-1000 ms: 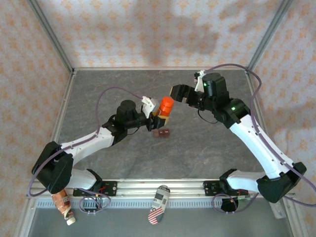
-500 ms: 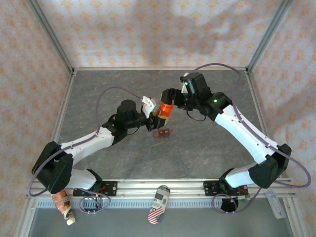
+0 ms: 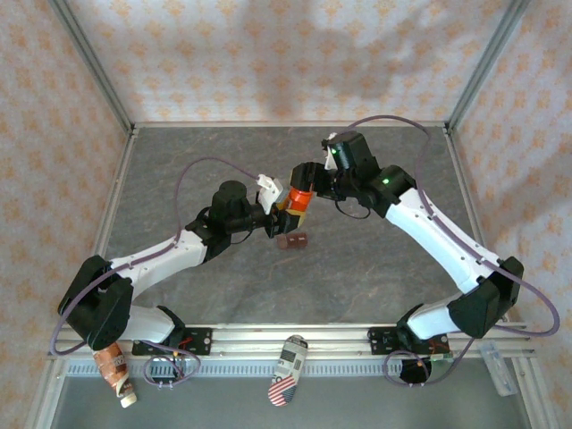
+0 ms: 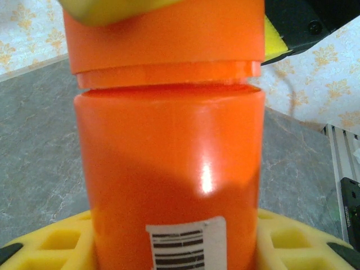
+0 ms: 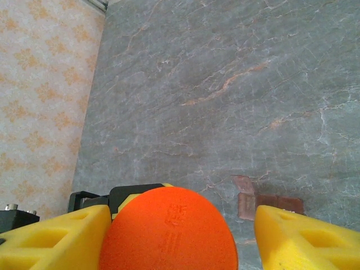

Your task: Sort the pills into containers

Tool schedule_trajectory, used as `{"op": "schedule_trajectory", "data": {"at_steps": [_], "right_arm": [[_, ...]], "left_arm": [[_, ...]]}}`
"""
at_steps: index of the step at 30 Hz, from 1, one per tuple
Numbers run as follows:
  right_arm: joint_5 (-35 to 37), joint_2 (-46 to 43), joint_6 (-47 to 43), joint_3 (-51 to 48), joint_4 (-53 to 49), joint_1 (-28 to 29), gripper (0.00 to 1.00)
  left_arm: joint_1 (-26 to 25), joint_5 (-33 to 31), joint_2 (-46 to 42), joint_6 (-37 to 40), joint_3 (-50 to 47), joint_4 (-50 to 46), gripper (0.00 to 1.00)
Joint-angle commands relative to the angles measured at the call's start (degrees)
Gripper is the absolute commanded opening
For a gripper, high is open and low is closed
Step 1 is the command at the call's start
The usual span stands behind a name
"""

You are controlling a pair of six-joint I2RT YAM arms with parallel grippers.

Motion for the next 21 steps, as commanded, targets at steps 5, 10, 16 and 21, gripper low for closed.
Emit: {"op": "schedule_trajectory", "data": {"at_steps": [5, 10, 16, 21], "right_arm": [[-2.4, 0.3, -1.0, 0.6, 1.4, 0.5, 0.58], [-4.1, 0.1, -2.1, 0.1, 2.0, 0.5, 0.51], [-5.8, -1.7, -9.4, -1.4, 3.1, 0.3, 0.44], [-16.5, -5.3, -29.3, -6.0, 4.9, -2.9, 0.44]], "left_arm": [[0.3, 0.0, 0.4, -0.5, 2.3, 2.3, 0.00], [0.3, 0.0, 0.2, -0.4, 2.3, 2.3, 0.00], [0.3, 0.3, -0.2, -0.4, 2.3, 2.2, 0.00], [0.3, 1.8, -1.0, -0.7, 2.0, 2.2, 0.00]]}}
